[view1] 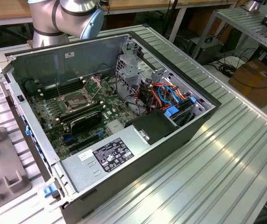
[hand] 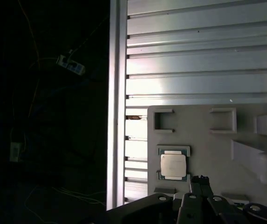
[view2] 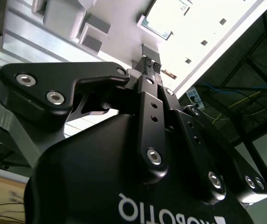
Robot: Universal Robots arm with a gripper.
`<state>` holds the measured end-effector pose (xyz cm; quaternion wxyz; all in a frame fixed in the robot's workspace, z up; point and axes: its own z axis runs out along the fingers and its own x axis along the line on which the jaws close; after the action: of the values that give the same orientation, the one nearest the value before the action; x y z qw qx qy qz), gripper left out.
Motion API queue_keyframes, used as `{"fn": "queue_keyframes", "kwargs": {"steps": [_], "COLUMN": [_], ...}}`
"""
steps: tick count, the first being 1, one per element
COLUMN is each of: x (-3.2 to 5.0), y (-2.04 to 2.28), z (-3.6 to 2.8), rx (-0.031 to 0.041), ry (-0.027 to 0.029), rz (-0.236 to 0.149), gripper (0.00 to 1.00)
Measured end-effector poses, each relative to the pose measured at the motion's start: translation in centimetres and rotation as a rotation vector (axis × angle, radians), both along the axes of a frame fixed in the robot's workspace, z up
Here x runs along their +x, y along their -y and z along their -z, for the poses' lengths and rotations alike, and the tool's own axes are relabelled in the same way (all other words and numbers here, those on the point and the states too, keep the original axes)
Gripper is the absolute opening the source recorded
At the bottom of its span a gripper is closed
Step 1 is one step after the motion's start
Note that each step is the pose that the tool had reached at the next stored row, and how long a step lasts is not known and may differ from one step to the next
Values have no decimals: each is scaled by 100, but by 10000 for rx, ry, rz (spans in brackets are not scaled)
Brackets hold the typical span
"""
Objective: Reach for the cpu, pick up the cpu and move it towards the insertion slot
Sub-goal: 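Reach for the cpu, then pick up the cpu and move it towards the insertion slot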
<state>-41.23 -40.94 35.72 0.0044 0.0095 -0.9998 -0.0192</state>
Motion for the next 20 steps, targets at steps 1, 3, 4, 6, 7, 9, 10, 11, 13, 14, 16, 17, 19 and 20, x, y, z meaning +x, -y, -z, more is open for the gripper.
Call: {"fn": "queue_keyframes", "kwargs": {"steps": [1, 3, 4, 6, 7, 9, 10, 11, 13, 14, 16, 17, 19, 20], "x": [-2, -4, -6, -9, -11, -21, -52, -73, -104, -122, -141, -141, -144, -145], "y": [0, 0, 0, 0, 0, 0, 1, 2, 5, 6, 7, 7, 6, 6], "z": [0, 0, 0, 0, 1, 0, 1, 2, 2, 2, 2, 2, 2, 2], "rx": [0, 0, 0, 0, 1, 0, 1, 2, 5, 6, 7, 7, 7, 7], "ry": [-1, -2, -2, -4, -4, -8, -7, -6, -6, -7, -6, -6, -7, -6], "rz": [0, 0, 0, 0, 0, 1, 0, 1, 0, 0, -1, -1, 0, 0], "gripper": [11, 11, 11, 11, 11, 11, 11, 11, 11, 11, 11, 11, 11, 11]}}
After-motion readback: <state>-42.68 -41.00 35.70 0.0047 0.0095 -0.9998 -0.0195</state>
